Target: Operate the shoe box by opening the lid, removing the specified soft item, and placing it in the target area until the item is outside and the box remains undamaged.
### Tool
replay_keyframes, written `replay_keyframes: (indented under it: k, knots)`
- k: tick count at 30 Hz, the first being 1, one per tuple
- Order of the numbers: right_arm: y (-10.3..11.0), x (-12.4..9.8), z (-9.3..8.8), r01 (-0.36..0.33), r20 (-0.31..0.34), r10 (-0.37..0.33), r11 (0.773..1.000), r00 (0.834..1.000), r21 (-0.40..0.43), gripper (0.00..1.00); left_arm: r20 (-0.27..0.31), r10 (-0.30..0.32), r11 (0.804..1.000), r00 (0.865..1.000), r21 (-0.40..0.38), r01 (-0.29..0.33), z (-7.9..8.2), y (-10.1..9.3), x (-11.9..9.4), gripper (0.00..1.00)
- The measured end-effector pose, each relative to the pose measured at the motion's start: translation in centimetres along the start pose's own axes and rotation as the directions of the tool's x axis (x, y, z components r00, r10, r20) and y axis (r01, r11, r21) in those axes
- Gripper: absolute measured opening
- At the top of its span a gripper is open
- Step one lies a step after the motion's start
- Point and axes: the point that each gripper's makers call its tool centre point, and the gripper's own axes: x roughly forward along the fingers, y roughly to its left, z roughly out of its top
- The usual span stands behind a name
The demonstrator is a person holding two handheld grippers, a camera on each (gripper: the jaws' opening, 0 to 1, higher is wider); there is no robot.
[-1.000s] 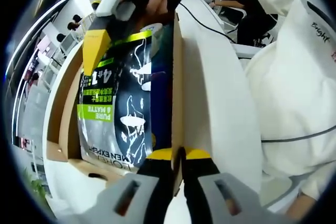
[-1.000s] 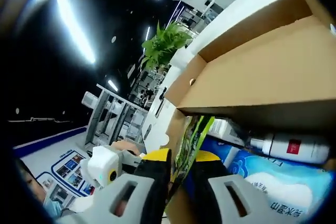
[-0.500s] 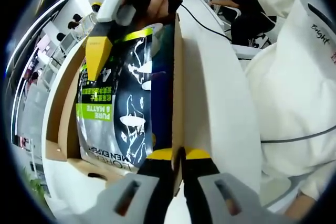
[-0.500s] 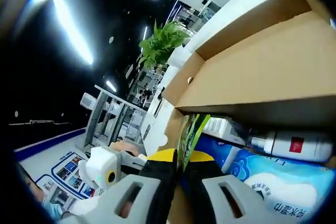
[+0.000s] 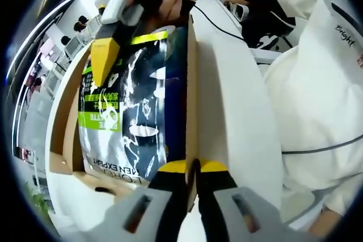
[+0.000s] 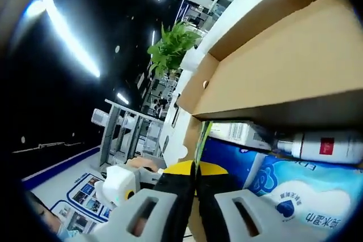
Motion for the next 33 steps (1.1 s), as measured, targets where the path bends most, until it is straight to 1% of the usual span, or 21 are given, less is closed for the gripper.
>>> replay_keyframes:
  k: [7, 14, 16, 18, 23, 26, 28, 31, 33]
  knots:
    - [-0.2, 0.0, -0.1, 0.008, -0.006, -0.008, 1.000, 1.000, 0.002, 0.00, 0.001, 0.002, 1.000, 1.000, 0.005, -0.002, 0.0, 0.0, 0.0, 0.04]
    - [1.5, -0.5, 0.1, -0.017, -0.007, 0.017, 0.999, 1.000, -0.027, 0.00, 0.004, 0.003, 1.000, 1.000, 0.008, -0.003, 0.0, 0.0, 0.0, 0.04]
    - [2.1, -0.8, -0.3, -0.025, -0.008, 0.025, 0.999, 1.000, -0.044, 0.00, 0.003, 0.003, 1.000, 1.000, 0.006, -0.003, 0.0, 0.0, 0.0, 0.04]
    - [2.6, -1.1, -0.5, -0.038, -0.006, 0.037, 0.999, 0.999, -0.038, 0.00, 0.003, 0.004, 1.000, 1.000, 0.007, -0.004, 0.0, 0.0, 0.0, 0.04]
    - [2.9, -1.9, 0.0, -0.043, 0.015, 0.044, 0.998, 0.999, -0.044, 0.00, 0.003, 0.007, 1.000, 1.000, 0.007, -0.007, 0.0, 0.0, 0.0, 0.04]
    - [3.1, -2.3, 0.2, -0.068, 0.027, 0.069, 0.997, 0.997, -0.030, 0.00, 0.003, 0.007, 1.000, 1.000, 0.006, -0.007, 0.0, 0.0, 0.0, 0.04]
    - [3.6, -2.5, 0.5, -0.106, 0.029, 0.107, 0.994, 0.994, -0.009, 0.00, 0.004, 0.007, 1.000, 1.000, 0.006, -0.007, 0.0, 0.0, 0.0, 0.04]
    - [3.9, -2.8, 0.3, -0.107, 0.029, 0.108, 0.994, 0.994, -0.021, 0.00, 0.005, 0.008, 1.000, 1.000, 0.008, -0.008, 0.1, 0.0, 0.0, 0.04]
    - [4.4, -3.1, 0.4, -0.131, 0.029, 0.132, 0.991, 0.991, -0.020, 0.00, 0.005, 0.008, 1.000, 1.000, 0.008, -0.008, 0.1, 0.0, 0.0, 0.04]
